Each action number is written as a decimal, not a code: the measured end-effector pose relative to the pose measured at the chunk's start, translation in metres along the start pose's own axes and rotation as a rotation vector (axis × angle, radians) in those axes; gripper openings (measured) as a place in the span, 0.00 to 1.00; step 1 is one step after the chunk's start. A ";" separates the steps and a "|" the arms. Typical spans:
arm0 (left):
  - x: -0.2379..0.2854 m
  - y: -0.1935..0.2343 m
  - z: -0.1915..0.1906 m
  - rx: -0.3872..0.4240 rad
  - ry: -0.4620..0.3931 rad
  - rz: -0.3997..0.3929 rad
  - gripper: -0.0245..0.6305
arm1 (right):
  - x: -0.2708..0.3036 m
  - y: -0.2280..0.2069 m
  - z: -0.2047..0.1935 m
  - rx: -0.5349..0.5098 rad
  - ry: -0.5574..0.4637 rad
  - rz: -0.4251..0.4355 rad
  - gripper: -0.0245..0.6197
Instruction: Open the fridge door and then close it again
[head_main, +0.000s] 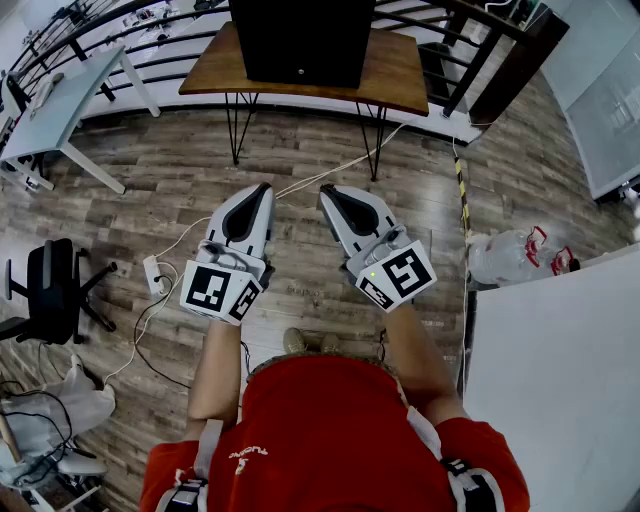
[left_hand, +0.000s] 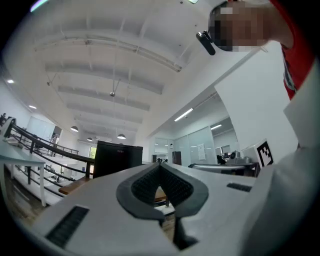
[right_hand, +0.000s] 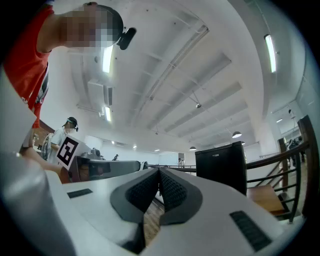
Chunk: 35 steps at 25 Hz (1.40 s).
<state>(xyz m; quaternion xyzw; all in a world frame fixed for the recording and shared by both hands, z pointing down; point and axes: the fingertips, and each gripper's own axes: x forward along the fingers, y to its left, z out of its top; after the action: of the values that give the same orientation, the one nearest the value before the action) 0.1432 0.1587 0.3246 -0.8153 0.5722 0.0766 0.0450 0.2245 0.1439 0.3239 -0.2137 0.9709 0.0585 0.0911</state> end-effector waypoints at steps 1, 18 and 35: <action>0.000 0.002 0.000 0.000 -0.001 0.000 0.05 | 0.002 0.000 0.000 0.000 -0.001 0.000 0.08; -0.014 0.076 -0.006 -0.013 -0.008 -0.029 0.05 | 0.068 0.015 -0.015 -0.001 -0.003 -0.043 0.08; 0.046 0.177 -0.023 -0.004 0.007 -0.003 0.05 | 0.166 -0.040 -0.045 -0.022 -0.007 -0.006 0.08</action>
<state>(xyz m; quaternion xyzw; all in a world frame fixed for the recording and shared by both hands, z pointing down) -0.0060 0.0515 0.3419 -0.8165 0.5709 0.0749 0.0412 0.0868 0.0336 0.3316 -0.2171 0.9693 0.0697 0.0921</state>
